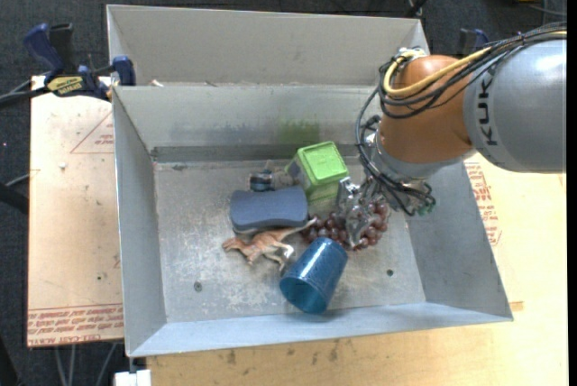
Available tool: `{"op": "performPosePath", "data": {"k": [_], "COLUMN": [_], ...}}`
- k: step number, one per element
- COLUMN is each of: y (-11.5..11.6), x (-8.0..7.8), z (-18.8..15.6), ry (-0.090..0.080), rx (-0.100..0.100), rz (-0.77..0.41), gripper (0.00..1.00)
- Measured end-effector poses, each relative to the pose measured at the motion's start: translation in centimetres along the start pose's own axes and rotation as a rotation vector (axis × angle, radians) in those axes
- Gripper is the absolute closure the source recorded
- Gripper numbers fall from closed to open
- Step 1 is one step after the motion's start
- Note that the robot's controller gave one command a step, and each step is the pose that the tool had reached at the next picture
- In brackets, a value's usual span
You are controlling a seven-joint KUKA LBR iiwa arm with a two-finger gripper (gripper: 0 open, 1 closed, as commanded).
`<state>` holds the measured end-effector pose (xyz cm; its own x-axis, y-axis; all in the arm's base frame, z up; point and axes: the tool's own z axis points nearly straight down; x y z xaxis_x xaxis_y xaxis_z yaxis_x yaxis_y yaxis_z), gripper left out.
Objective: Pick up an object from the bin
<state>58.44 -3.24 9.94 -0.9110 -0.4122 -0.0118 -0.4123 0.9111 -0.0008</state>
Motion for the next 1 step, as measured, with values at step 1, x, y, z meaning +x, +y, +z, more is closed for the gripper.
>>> {"op": "performPosePath", "data": {"k": [1], "y": [-0.34], "x": [0.13], "z": [-4.73], "ry": [0.014], "rx": [-0.004], "rz": [0.012], "gripper": [1.00]}}
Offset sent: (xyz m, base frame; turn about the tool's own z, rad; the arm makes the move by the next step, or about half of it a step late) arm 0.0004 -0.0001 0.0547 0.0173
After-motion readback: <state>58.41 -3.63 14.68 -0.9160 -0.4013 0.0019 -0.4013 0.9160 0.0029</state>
